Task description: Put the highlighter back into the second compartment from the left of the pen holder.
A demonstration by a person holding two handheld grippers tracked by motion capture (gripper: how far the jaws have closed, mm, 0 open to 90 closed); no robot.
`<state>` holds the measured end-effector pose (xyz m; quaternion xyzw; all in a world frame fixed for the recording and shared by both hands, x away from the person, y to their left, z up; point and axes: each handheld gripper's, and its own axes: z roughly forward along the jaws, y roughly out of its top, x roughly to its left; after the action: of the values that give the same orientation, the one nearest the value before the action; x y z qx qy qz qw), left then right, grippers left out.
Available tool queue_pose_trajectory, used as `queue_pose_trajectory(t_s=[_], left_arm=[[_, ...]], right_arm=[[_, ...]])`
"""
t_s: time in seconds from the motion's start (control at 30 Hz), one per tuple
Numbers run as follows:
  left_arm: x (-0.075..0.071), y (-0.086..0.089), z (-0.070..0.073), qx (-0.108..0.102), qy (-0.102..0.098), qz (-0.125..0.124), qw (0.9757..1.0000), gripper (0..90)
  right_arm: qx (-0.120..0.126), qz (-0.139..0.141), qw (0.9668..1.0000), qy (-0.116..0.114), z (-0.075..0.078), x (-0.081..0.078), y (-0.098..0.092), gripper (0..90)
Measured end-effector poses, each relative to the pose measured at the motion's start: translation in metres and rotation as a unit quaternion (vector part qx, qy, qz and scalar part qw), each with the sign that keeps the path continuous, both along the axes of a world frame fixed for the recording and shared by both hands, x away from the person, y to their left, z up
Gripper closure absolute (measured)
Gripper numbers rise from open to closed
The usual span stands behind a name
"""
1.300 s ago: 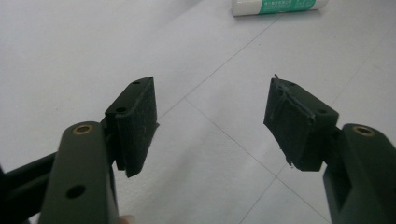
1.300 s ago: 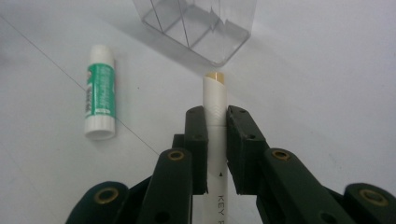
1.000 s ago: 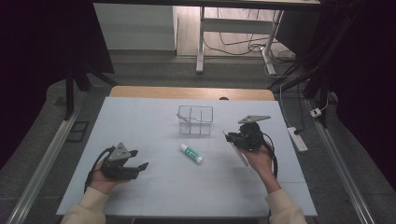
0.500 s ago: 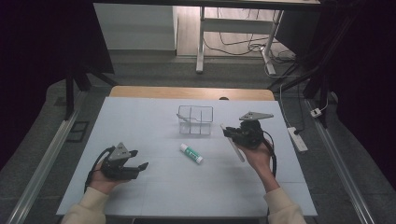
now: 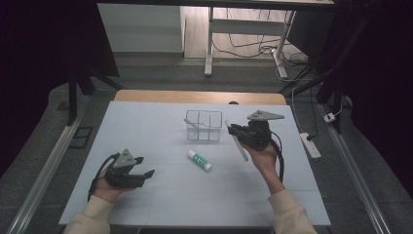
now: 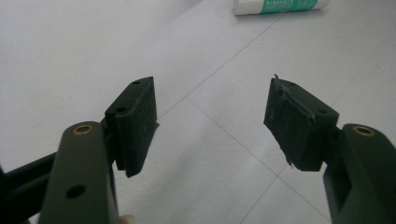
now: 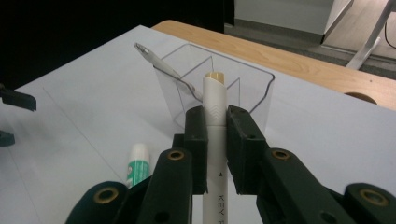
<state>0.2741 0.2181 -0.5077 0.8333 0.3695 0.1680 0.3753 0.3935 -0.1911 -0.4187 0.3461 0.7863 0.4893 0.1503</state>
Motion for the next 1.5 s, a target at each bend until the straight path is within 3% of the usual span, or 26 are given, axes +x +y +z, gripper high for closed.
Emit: queue_pose_trajectory(t_s=[0.47, 1.5], left_arm=[[0.000, 0.000, 0.000, 0.000, 0.001, 0.000, 1.0000, 34.6], [0.001, 0.001, 0.000, -0.003, 0.001, -0.001, 1.0000, 34.6]], right_arm=[[0.030, -0.003, 0.9994, -0.018, 0.008, 0.006, 0.008, 78.3], [0.051, -0.004, 0.9978, -0.043, 0.029, 0.025, 0.033, 78.2]])
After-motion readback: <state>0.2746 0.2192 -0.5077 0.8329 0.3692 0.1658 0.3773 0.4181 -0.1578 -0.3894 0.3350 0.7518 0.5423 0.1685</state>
